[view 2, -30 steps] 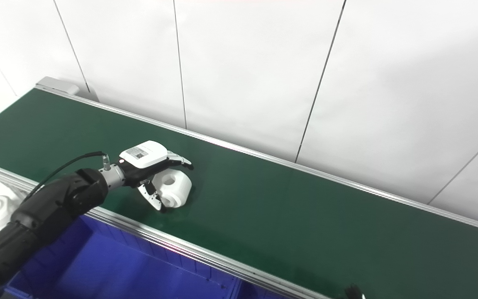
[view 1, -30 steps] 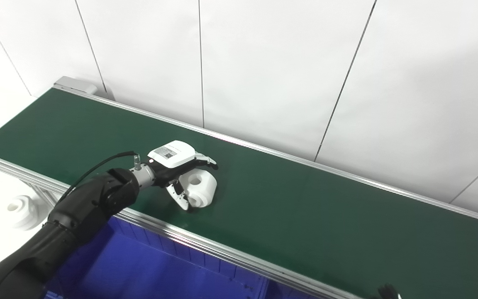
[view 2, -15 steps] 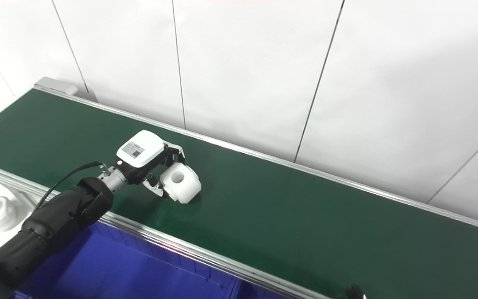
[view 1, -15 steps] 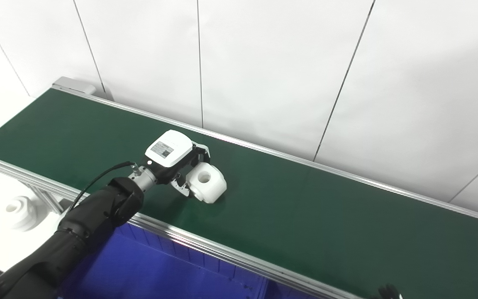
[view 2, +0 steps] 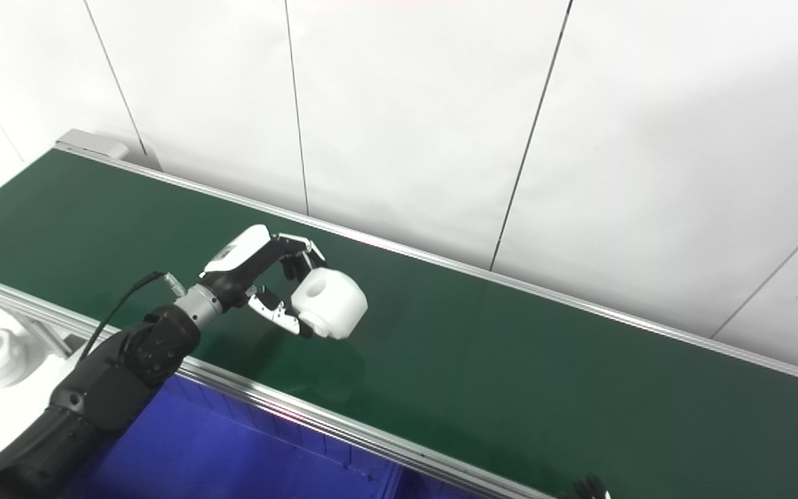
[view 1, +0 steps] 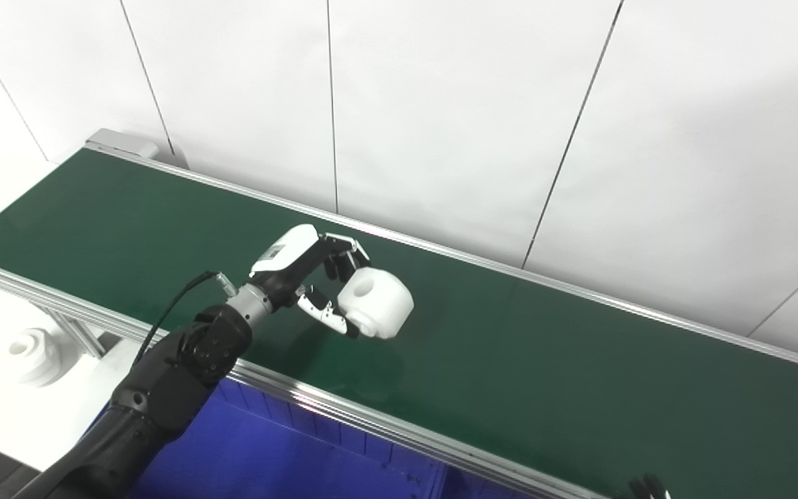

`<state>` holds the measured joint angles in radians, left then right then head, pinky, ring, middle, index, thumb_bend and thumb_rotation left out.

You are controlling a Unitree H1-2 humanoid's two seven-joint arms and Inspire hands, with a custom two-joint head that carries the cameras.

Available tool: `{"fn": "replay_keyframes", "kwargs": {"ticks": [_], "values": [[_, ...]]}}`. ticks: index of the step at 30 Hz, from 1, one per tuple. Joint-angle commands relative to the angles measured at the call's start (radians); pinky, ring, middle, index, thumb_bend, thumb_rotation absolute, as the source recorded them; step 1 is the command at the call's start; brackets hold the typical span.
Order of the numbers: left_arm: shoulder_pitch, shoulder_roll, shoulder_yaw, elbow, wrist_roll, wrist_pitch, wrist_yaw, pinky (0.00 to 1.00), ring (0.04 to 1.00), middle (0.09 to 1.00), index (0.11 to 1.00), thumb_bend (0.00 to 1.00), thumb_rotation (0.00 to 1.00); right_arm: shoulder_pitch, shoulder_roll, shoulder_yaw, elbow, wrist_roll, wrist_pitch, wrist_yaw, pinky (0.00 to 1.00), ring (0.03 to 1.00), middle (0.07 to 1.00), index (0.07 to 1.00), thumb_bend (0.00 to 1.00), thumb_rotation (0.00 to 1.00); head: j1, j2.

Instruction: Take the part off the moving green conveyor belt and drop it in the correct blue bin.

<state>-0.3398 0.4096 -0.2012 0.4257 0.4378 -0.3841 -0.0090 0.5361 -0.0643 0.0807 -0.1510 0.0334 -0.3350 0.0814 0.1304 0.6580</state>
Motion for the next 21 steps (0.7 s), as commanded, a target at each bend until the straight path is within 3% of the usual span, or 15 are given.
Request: {"fn": "replay_keyframes", "kwargs": {"ticks": [1, 5, 11, 16, 21], "values": [[-0.02, 0.038, 0.022, -0.08, -0.017, -0.002, -0.018, 0.44, 0.494, 0.508, 0.469, 0.52, 0.0, 0.011, 0.006, 0.004, -0.046, 0.007, 0.004, 0.003, 0.89, 0.906, 0.958, 0.987, 0.81, 1.0, 0.001, 0.0], [0.027, 0.066, 0.049, -0.206, -0.065, 0.041, -0.096, 0.44, 0.498, 0.521, 0.457, 0.52, 0.0, 0.013, 0.006, 0.006, -0.06, 0.018, 0.014, 0.004, 0.88, 0.898, 0.953, 0.981, 0.81, 1.0, -0.002, 0.022], [0.122, 0.142, 0.065, -0.401, -0.07, 0.056, -0.196, 0.43, 0.482, 0.5, 0.471, 0.52, 0.0, 0.03, 0.0, 0.007, -0.12, 0.025, 0.061, 0.005, 0.89, 0.897, 0.95, 0.977, 0.81, 1.0, -0.004, 0.057], [0.221, 0.23, 0.079, -0.55, -0.085, 0.081, -0.288, 0.44, 0.483, 0.504, 0.466, 0.52, 0.0, 0.038, -0.019, 0.001, -0.134, 0.045, 0.058, 0.017, 0.89, 0.9, 0.95, 0.977, 0.77, 1.0, -0.007, 0.073], [0.307, 0.324, 0.114, -0.666, -0.058, 0.099, -0.365, 0.47, 0.507, 0.514, 0.46, 0.52, 0.0, 0.047, -0.024, -0.001, -0.147, 0.054, 0.072, 0.017, 0.87, 0.886, 0.938, 0.961, 0.79, 1.0, -0.01, 0.085]]}}
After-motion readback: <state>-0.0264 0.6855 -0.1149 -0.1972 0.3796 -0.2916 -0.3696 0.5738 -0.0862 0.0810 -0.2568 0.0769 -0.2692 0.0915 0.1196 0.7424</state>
